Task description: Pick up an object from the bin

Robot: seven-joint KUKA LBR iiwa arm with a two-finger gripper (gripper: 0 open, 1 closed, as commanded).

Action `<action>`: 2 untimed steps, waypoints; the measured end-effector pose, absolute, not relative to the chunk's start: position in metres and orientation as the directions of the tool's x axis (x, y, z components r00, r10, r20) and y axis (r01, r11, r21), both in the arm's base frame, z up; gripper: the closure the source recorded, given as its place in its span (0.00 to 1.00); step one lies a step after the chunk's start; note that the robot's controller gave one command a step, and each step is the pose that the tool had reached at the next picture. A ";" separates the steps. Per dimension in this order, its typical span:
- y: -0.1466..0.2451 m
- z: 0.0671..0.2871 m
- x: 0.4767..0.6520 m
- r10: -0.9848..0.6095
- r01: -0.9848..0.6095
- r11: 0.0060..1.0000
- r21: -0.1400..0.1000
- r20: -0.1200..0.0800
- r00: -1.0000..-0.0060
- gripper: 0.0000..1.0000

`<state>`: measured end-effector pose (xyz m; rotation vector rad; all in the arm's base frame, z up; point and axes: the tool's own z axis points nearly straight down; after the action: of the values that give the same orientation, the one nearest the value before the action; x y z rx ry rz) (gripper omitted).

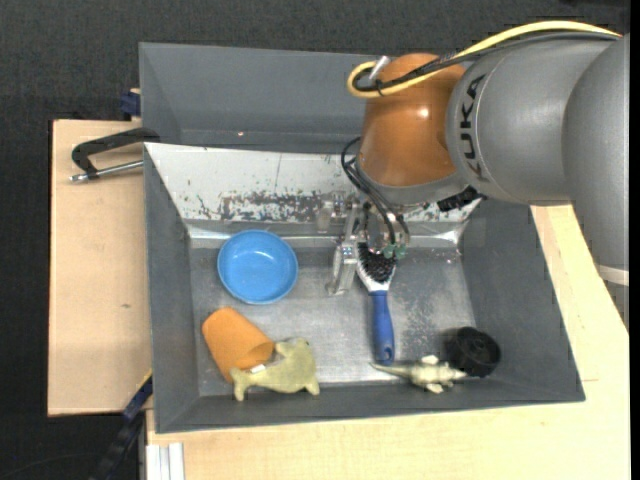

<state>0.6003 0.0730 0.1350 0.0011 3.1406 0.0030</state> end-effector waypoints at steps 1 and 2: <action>0.147 0.095 0.577 0.048 0.048 0.999 0.004 0.006 -0.999 0.00; 0.170 0.070 0.588 0.131 0.131 0.991 0.004 -0.003 -0.991 0.00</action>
Offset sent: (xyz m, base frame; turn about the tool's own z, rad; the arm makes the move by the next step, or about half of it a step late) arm -0.0215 0.0673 -0.0384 0.0553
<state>0.5883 0.1704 0.0699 0.2060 3.1318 0.0055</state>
